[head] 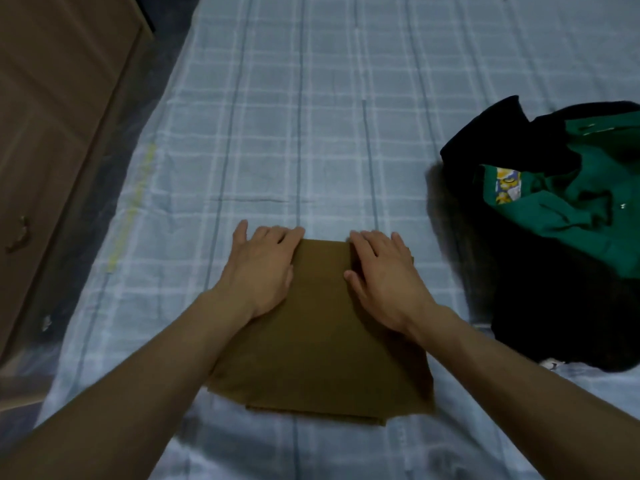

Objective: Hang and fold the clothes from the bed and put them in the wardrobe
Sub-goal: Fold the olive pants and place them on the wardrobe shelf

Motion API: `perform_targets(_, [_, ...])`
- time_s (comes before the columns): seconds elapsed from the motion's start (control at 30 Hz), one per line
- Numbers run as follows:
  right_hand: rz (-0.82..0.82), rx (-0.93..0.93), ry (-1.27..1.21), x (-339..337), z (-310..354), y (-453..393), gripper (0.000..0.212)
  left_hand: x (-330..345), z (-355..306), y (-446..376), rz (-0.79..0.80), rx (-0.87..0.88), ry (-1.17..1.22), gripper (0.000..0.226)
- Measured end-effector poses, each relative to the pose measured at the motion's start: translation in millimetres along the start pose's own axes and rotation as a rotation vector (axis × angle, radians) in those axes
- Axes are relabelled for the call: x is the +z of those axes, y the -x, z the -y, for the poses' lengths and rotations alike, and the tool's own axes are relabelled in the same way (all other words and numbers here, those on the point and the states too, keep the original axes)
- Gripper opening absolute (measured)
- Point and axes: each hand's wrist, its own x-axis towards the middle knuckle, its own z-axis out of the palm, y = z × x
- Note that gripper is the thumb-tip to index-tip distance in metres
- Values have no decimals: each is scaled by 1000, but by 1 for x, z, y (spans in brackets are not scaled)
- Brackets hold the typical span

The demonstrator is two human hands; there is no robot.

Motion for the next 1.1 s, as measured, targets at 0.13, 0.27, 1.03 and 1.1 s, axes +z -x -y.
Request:
perform_targets(0.13, [-13,-41,20,-12,-10,-6,61,-14,8,-11,59,34,-6,55])
perform_targets(0.27, [59,-35,41,-24,-19,-11,56,-16,17,-6,5,26,75,23])
perform_targets(1.03, [-23,-167,27,-16,55,167,13,-9,7,172,-135,473,136,35])
perform_targets(1.1, [-29,-140,29,0,60,178,13,6,5,182,-55,476,88,36])
